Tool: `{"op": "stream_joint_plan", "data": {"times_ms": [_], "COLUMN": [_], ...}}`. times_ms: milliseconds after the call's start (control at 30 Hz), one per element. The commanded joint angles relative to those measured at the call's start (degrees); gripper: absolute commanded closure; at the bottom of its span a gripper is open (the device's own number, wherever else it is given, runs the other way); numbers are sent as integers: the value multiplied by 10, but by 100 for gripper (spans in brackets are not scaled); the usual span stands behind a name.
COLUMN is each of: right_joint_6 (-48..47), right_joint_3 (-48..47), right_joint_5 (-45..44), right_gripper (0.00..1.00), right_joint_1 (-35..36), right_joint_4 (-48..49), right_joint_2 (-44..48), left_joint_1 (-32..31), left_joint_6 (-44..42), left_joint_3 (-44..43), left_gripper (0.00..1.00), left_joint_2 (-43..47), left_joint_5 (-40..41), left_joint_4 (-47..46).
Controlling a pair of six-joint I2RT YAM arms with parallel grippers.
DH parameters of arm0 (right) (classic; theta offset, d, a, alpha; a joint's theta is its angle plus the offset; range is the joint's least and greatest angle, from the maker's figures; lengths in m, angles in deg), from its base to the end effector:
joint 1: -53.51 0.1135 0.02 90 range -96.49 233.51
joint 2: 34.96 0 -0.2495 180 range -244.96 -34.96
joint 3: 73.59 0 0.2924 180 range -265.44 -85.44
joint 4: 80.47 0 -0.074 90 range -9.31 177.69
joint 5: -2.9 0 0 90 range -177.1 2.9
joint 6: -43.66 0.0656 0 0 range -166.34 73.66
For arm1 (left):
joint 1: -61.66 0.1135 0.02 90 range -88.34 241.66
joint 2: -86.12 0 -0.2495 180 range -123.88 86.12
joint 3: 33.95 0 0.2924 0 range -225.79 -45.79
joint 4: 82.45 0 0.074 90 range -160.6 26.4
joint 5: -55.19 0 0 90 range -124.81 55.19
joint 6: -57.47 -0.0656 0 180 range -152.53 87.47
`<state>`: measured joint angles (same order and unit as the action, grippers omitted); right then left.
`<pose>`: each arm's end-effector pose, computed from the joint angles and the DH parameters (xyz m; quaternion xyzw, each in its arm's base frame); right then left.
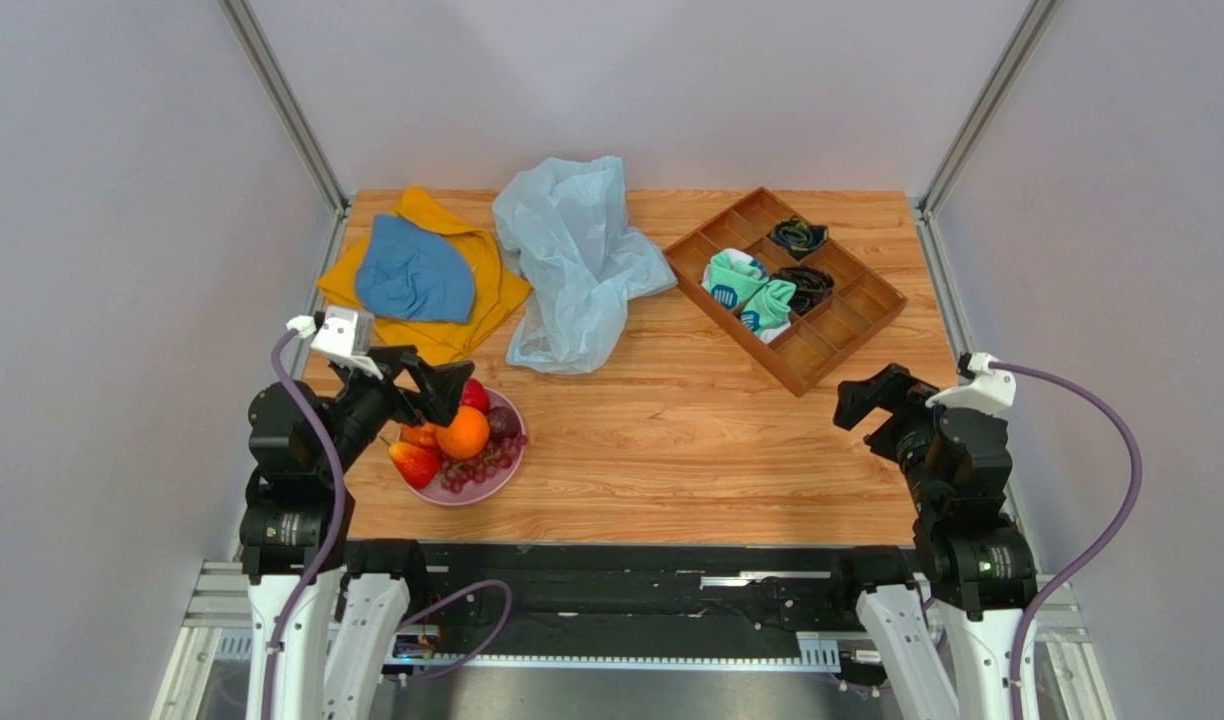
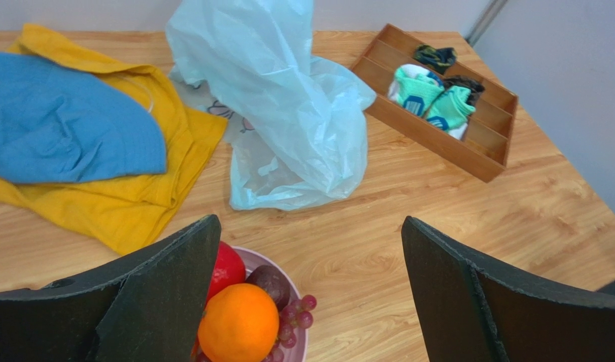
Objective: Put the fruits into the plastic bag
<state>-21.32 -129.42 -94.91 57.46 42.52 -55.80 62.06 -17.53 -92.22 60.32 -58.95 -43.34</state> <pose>0.1555 0.0018 0.3178 0.1887 0.8063 0.0848 0.5541 0.1752 -0.0256 0.3636 0.0399 0.7424 -0.2375 0.6252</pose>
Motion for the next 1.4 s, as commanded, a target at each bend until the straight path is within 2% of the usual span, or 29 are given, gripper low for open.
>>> {"op": "stream_joint_plan", "data": {"times_ms": [0, 167, 233, 333, 433, 533, 567, 633, 767, 1033, 1167, 1367], "right_joint_6": [-4, 2, 16, 50, 89, 120, 124, 129, 158, 186, 209, 238], "right_joint_3": [-17, -45, -47, -28, -11, -22, -31, -69, -128, -268, -320, -332], "right_joint_5": [42, 168, 176, 132, 79, 79, 60, 60, 93, 114, 104, 80], "right_gripper": [7, 17, 18, 18, 15, 13, 13, 11, 9, 8, 9, 9], "right_joint_1": [1, 4, 14, 78, 216, 293, 310, 339, 343, 341, 337, 335], "right_joint_4": [37, 64, 69, 115, 217, 305, 322, 359, 409, 406, 382, 366], "right_joint_2": [-14, -106, -126, -151, -200, -296, -356, -416, -537, -753, -813, -845], "left_joint_1": [-1, 0, 3, 3, 3, 3, 3, 4, 4, 6, 10, 20], "left_joint_6": [-14, -3, -4, 7, 7, 4, 2, 3, 7, 10, 11, 15], "left_joint_3": [-14, -22, -23, -8, -1, -2, -1, 1, 7, 8, 10, 11], "left_gripper": [1, 1, 1, 1, 1, 1, 1, 2, 2, 2, 2, 2], "left_joint_2": [-5, -46, -54, -49, -47, -43, -41, -35, -35, -43, -44, -51], "left_joint_5": [-82, -67, -54, -45, -51, -36, -34, -29, -35, -51, -57, -79], "left_joint_4": [-55, -80, -57, -49, -42, -30, -26, -27, -29, -32, -34, -40]}}
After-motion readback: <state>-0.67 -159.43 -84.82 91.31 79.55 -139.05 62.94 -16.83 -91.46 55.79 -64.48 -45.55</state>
